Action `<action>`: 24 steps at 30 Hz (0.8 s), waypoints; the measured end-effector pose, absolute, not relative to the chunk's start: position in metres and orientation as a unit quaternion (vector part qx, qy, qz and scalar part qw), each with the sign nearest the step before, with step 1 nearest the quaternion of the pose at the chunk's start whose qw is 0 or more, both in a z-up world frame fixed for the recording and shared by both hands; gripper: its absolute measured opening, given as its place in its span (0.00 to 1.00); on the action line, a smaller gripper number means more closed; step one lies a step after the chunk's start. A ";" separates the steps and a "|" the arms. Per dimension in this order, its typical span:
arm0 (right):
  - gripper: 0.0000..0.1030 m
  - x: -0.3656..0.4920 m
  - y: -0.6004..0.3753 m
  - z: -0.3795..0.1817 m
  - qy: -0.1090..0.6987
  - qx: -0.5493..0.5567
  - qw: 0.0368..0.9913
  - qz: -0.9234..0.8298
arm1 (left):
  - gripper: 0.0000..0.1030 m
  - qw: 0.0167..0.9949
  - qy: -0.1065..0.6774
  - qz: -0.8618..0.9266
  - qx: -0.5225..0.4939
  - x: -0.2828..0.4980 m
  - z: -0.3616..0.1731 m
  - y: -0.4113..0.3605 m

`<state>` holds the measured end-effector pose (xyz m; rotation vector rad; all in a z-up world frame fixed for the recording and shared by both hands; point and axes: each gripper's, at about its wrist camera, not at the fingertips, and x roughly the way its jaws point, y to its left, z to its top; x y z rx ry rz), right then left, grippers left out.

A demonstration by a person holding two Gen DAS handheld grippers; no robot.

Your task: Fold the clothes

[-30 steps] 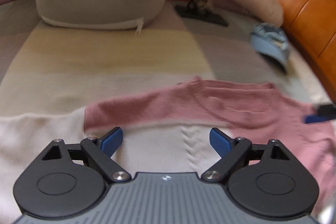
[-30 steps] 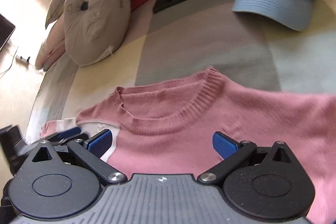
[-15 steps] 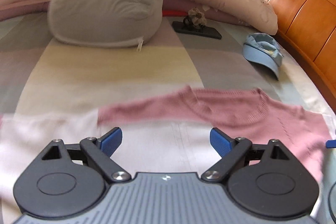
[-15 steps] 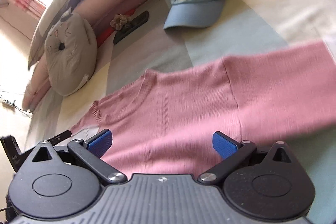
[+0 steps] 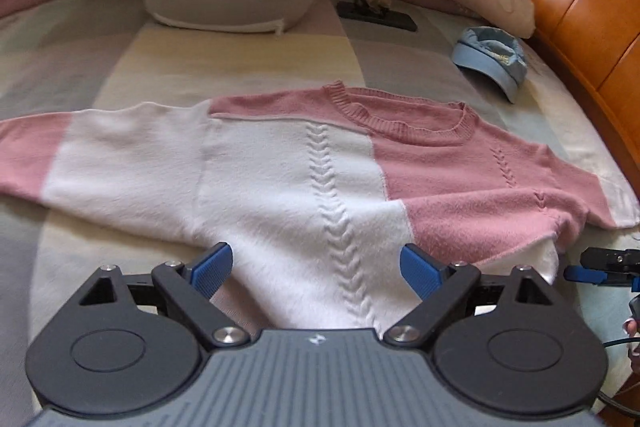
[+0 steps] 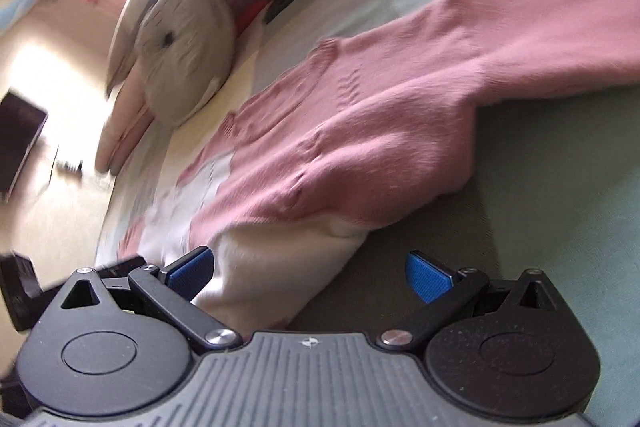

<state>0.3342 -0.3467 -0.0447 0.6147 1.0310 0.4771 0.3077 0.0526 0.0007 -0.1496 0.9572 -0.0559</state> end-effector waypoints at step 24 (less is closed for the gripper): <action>1.00 0.283 -0.333 -0.055 0.516 0.238 0.792 0.221 | 0.88 0.871 0.476 -0.106 -0.060 0.266 -0.003 0.011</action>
